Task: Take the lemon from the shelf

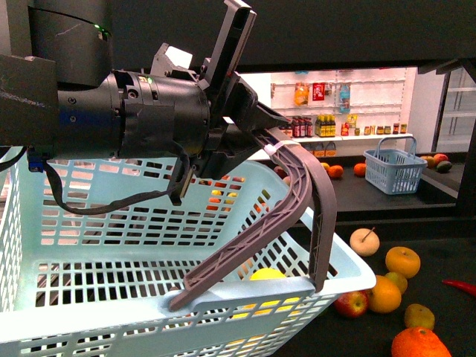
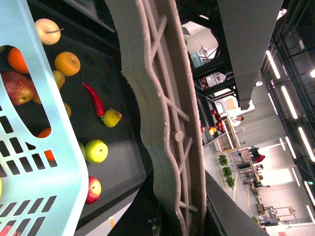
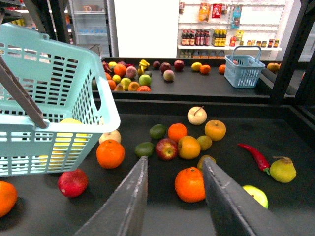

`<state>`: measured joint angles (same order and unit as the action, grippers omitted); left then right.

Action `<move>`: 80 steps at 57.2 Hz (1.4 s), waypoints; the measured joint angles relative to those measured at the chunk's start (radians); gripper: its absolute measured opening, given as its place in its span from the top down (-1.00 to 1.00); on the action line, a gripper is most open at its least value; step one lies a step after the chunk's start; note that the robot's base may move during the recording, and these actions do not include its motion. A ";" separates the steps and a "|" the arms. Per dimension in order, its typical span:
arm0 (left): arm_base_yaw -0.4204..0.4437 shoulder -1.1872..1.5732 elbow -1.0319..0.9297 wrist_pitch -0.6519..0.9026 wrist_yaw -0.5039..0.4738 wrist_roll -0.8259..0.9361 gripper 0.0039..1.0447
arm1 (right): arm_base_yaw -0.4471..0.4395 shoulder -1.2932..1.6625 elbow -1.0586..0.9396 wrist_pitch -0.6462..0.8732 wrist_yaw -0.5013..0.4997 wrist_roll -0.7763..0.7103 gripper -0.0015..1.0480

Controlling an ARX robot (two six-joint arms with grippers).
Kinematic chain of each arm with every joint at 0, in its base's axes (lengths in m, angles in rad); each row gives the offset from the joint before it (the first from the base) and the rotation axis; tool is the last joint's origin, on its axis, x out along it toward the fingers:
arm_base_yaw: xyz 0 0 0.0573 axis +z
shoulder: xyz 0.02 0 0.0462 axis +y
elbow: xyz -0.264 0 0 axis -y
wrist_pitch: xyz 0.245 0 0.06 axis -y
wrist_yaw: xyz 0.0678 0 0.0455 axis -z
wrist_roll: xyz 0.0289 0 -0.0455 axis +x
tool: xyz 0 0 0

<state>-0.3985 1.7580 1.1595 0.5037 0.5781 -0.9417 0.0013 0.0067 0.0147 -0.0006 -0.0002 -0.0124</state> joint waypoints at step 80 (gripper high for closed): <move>0.616 -0.021 -0.201 0.546 -0.422 -0.481 0.79 | 0.000 -0.001 0.000 0.000 0.000 0.001 -0.86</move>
<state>0.2180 1.7367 0.9588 1.0500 0.1562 -1.4223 0.0013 0.0059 0.0147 -0.0006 -0.0002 -0.0113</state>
